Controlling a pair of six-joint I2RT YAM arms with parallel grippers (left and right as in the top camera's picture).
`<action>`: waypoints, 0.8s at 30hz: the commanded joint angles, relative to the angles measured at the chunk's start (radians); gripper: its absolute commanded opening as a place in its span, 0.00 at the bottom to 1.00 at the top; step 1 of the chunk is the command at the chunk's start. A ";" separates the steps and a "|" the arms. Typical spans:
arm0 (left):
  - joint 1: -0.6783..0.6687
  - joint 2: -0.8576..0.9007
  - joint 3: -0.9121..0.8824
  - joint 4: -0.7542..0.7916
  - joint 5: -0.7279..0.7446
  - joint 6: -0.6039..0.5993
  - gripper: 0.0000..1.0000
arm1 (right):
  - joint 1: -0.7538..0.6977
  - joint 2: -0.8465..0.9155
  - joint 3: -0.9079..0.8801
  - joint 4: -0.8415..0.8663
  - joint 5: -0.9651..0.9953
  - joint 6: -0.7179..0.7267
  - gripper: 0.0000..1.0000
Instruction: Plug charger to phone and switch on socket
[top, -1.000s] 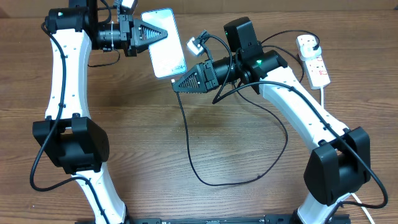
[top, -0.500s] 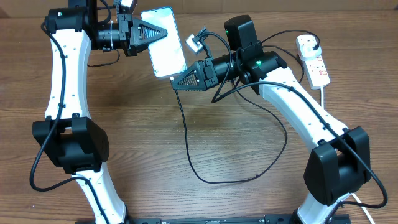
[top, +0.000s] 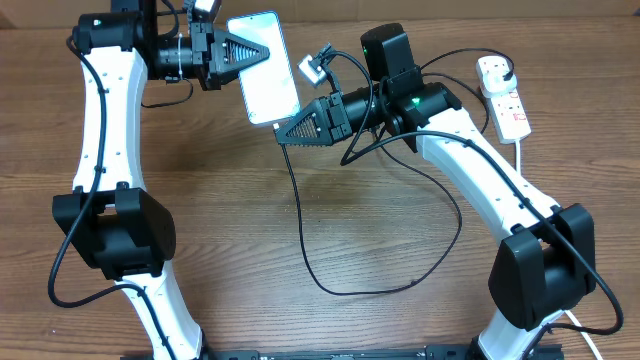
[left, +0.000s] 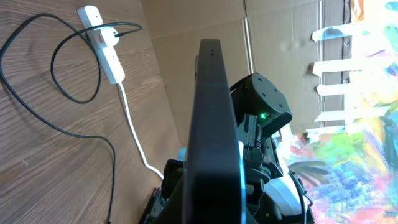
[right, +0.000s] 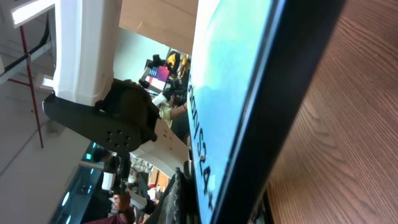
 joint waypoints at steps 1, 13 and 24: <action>-0.006 -0.006 0.014 -0.003 0.057 -0.011 0.04 | 0.000 0.003 -0.005 0.014 0.013 0.026 0.04; -0.006 -0.006 0.014 -0.011 0.057 -0.010 0.04 | -0.041 0.003 -0.005 0.035 0.018 0.060 0.04; -0.006 -0.006 0.014 -0.010 0.058 -0.011 0.04 | -0.041 0.003 -0.005 0.038 0.036 0.071 0.04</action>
